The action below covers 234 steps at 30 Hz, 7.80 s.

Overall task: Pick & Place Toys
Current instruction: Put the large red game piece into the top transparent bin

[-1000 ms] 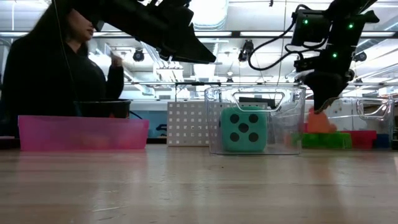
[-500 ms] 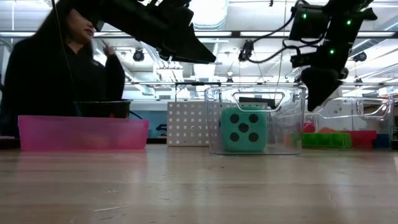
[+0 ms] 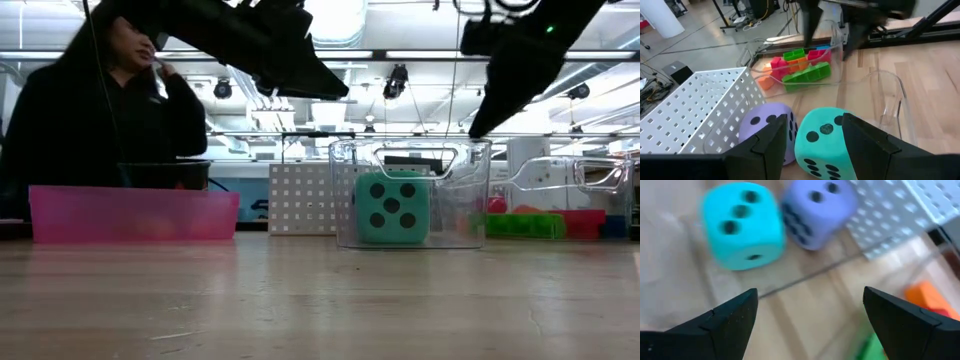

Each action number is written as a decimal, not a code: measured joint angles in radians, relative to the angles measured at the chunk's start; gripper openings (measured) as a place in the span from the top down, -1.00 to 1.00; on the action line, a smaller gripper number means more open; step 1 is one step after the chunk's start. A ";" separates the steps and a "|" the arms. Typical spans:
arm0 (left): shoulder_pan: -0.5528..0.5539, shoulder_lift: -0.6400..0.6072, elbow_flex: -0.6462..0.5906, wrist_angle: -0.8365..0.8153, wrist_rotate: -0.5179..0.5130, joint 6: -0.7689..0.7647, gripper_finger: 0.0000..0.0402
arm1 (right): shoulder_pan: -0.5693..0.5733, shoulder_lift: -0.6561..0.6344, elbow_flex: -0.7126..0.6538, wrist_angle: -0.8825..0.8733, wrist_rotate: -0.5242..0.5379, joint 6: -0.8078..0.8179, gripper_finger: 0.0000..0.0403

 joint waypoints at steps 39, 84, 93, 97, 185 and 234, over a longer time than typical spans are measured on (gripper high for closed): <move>-0.478 -0.004 0.332 -1.274 0.196 -0.530 -0.21 | 0.140 0.000 -0.002 0.061 0.001 0.009 -0.79; -0.747 -0.001 -0.092 -1.107 0.446 -0.379 -0.43 | 0.142 0.001 -0.010 0.073 0.000 0.030 -0.79; -0.747 -0.001 -0.096 -1.118 0.457 -0.380 -0.03 | 0.142 0.001 -0.010 0.074 0.000 0.030 -0.79; -0.746 -0.002 -0.094 -1.120 0.451 -0.385 0.13 | 0.142 0.001 -0.010 0.080 0.000 0.030 -0.79; -0.061 0.035 0.088 -0.137 0.123 -0.069 0.22 | 0.124 0.292 0.125 0.706 -0.053 -0.481 -0.78; -0.062 0.034 0.089 -0.134 0.123 -0.066 0.22 | 0.107 0.292 0.125 0.732 -0.235 -0.507 0.28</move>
